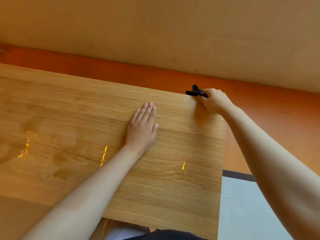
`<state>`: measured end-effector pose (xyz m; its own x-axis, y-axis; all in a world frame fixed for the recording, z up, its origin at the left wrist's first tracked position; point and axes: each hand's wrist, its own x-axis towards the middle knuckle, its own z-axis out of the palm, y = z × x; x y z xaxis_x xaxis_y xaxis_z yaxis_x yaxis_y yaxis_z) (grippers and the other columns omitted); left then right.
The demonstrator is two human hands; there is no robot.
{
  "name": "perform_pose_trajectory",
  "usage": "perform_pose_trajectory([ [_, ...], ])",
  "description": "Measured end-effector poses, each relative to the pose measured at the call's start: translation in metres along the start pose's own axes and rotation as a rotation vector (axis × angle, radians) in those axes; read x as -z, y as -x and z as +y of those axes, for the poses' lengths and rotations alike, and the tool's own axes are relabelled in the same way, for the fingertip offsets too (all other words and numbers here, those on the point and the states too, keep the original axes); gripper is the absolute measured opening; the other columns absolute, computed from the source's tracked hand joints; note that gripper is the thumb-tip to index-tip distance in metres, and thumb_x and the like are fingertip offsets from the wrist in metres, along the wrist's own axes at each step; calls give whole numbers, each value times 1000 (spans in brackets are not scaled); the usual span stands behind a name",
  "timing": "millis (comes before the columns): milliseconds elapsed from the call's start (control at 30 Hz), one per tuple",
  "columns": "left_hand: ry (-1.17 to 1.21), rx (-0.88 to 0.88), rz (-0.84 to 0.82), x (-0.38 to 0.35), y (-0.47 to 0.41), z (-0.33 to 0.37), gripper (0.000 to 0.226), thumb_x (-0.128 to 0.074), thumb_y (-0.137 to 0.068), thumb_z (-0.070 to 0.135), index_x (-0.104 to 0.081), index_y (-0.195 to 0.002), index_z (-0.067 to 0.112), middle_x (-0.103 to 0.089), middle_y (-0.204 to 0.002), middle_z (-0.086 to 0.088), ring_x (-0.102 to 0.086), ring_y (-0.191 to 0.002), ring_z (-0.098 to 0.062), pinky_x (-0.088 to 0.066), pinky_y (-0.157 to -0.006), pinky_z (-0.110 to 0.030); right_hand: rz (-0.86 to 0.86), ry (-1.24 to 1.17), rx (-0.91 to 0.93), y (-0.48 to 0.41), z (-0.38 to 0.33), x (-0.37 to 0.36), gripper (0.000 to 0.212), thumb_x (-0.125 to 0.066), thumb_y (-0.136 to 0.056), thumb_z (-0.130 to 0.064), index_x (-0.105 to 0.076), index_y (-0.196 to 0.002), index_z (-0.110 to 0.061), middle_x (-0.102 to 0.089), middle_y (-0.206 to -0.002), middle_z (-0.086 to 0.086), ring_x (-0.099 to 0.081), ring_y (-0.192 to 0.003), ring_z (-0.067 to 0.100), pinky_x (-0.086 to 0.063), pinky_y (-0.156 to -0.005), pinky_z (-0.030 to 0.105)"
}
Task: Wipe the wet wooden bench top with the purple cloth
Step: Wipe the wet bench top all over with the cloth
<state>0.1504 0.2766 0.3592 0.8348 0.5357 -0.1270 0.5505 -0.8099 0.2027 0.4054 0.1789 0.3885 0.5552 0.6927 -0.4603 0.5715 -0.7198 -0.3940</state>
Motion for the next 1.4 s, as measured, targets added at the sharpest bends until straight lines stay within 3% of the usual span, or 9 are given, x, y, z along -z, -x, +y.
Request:
perform_pose_trajectory([
  [133,41,16,-36,0,4,2,59,-27,-99,34,-12,-151,10,-5,-160,-4,0,-148,-17,-3,-120,-34,-4,30,99,-15,-70,-29,30,-39,-99,-29,-56,-123,-21,-63,-93,5,-61,-83,28,-45,-65,34],
  [333,71,-69,-122,12,1,-11,63,-29,-99,41,-11,-151,10,-8,-160,-5,6,-147,-17,2,-119,-33,-9,-8,119,-28,-134,-58,29,-38,-99,-30,-56,-120,-18,-65,-103,6,-60,-90,26,-49,-83,42],
  [467,136,-141,-219,16,0,-25,68,-25,-99,47,5,-151,14,14,-159,0,18,-145,-13,11,-116,-30,25,-59,38,-9,-105,-46,29,-40,-100,-31,-56,-121,-19,-65,-97,6,-60,-80,23,-50,-71,38],
  [600,138,-205,-291,15,-4,-38,70,-21,-99,48,16,-149,16,25,-156,2,24,-142,-12,9,-119,-33,122,-38,-125,10,-63,-34,29,-42,-99,-29,-57,-120,-16,-64,-101,10,-54,-79,23,-39,-60,32],
  [800,158,-228,-299,19,-9,-38,68,-24,-99,45,10,-151,15,18,-158,1,20,-144,-12,13,-114,-30,246,93,-110,-4,-103,-56,33,-39,-100,-29,-58,-120,-11,-62,-119,14,-50,-113,32,-37,-92,42],
  [933,94,-238,-301,21,-12,-39,67,-25,-99,44,1,-151,10,1,-160,-4,6,-147,-18,2,-118,-33,189,87,34,-30,-162,-83,26,-40,-97,-28,-57,-109,-13,-62,-112,10,-51,-109,31,-33,-83,37],
  [1033,66,-249,-306,20,-9,-39,67,-22,-99,44,1,-151,8,2,-160,-7,5,-147,-21,-2,-119,-35,146,86,103,-35,-177,-87,25,-38,-98,-28,-56,-111,-15,-61,-111,8,-50,-108,30,-29,-81,36],
  [1267,133,-228,-281,22,-11,-36,69,-28,-99,45,5,-151,15,11,-160,-1,16,-145,-13,8,-117,-31,167,-5,141,-15,-118,-61,22,-44,-98,-27,-60,-105,-14,-58,-91,2,-56,-88,26,-34,-71,32],
  [1400,121,-223,-273,18,-7,-35,69,-27,-99,44,10,-150,16,19,-158,2,20,-144,-12,10,-117,-30,209,44,75,1,-66,-45,18,-46,-98,-26,-59,-100,-14,-60,-92,5,-55,-87,27,-31,-68,31],
])
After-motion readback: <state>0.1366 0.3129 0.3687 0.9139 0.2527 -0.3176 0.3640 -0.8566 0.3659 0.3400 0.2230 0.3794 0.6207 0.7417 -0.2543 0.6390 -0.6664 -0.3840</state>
